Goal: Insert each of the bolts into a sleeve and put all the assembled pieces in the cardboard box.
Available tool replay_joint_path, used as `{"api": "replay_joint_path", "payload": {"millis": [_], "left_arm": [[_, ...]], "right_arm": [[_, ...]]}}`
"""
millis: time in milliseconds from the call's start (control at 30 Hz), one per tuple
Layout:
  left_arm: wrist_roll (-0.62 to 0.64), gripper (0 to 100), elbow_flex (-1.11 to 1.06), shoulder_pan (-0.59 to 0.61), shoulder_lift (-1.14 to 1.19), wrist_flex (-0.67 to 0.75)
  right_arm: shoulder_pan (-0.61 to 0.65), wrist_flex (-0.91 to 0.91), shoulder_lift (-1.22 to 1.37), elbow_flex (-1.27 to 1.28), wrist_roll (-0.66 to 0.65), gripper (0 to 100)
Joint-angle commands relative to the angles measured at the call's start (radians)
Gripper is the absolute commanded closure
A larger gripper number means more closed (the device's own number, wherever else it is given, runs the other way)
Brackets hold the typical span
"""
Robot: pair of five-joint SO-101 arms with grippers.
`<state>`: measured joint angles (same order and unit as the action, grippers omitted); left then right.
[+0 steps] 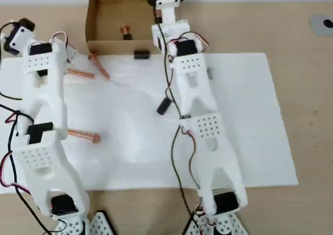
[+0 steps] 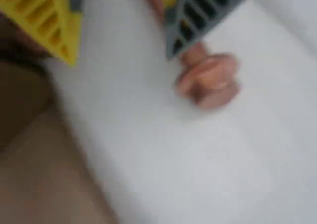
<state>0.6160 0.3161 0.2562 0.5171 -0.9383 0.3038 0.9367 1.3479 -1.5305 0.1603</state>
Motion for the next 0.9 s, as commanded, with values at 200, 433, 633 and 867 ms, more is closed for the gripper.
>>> {"api": "replay_joint_path", "payload": {"millis": [200, 433, 633, 867], "left_arm": [[0.008, 87, -0.009, 0.02, -0.008, 0.014], [0.077, 87, -0.025, 0.02, -0.007, 0.017], [0.095, 87, -0.017, 0.02, 0.025, 0.012], [0.091, 90, 0.063, 0.023, 0.171, 0.0]], "right_arm": [[-0.001, 0.078, -0.022, -0.134, 0.008, 76.9], [-0.005, 0.129, -0.05, -0.136, 0.008, 76.9], [-0.007, 0.15, -0.07, -0.136, 0.008, 76.9], [-0.008, 0.18, -0.071, -0.136, 0.008, 76.9]]}}
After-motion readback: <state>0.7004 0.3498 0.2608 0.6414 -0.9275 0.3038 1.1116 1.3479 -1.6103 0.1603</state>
